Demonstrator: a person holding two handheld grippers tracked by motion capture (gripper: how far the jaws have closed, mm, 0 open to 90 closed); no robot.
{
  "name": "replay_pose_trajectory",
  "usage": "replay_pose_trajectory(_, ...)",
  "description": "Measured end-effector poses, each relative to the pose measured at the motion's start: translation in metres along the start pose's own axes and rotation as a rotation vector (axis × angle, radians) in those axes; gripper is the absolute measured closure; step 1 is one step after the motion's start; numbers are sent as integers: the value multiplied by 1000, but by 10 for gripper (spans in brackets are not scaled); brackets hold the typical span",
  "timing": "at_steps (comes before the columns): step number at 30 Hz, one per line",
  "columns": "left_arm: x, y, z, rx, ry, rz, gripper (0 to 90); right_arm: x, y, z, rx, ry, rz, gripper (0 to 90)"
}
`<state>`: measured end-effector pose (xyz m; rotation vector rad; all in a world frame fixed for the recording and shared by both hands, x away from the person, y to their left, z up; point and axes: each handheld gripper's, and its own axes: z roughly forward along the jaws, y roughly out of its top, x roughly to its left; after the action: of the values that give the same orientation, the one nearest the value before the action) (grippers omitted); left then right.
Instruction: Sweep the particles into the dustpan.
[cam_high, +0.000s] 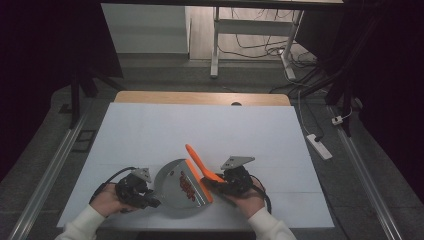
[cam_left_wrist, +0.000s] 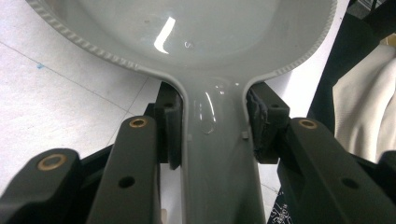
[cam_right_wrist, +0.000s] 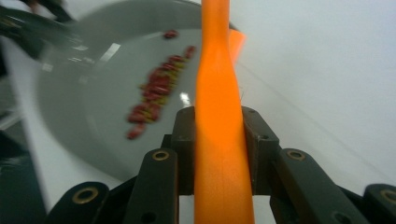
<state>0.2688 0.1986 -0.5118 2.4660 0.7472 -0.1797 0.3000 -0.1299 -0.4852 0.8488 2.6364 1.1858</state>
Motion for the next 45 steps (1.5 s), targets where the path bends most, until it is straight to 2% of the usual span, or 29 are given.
replay_pose_trajectory(4, 0, 0, 1, -1, -1, -3, 616, 5, 4, -2, -34, 69, 10, 701)
replay_pose_trajectory(6, 0, 0, 1, -2, -1, -4, 616, 4, 6, -7, -53, 43, 4, 701)
replay_pose_trajectory(9, 0, 0, 1, -3, 0, -3, 616, -5, 6, -17, -80, -1, 20, 701)
replay_pose_trajectory(12, 0, 0, 1, -2, 1, -4, 616, -14, 1, -22, -60, -92, 19, 701)
replay_pose_trajectory(13, 0, 0, 1, -2, 2, -5, 616, -16, -2, -22, -47, -107, 28, 701)
replay_pose_trajectory(16, -1, 0, 0, -2, 3, -1, 616, -16, -13, -18, 7, -113, 31, 701)
replay_pose_trajectory(17, 0, 0, 1, -1, 3, -1, 616, -13, -15, -18, -3, -113, 25, 701)
replay_pose_trajectory(24, -1, 0, 1, -1, 6, 0, 616, 13, -15, -14, 20, -70, -12, 701)
replay_pose_trajectory(28, -1, 0, 1, -3, 5, -4, 616, 19, -11, -15, -18, 0, -5, 701)
replay_pose_trajectory(30, -1, 0, 2, -4, 4, -3, 616, 19, -9, -19, -45, 5, 3, 701)
replay_pose_trajectory(32, 0, 0, 2, -6, 4, -1, 616, 14, -9, -23, -62, -18, 7, 701)
replay_pose_trajectory(36, 0, 0, 1, -16, 5, 3, 616, -2, -12, -33, -93, -49, 48, 701)
replay_pose_trajectory(39, 1, -1, 2, -33, 15, -10, 616, -13, -14, -40, -120, -60, 68, 701)
replay_pose_trajectory(41, 2, -1, 1, -42, 26, -13, 616, -18, -15, -44, -137, -69, 64, 701)
replay_pose_trajectory(45, 4, -2, -4, -100, 56, -44, 616, -28, -17, -51, -164, -83, 64, 701)
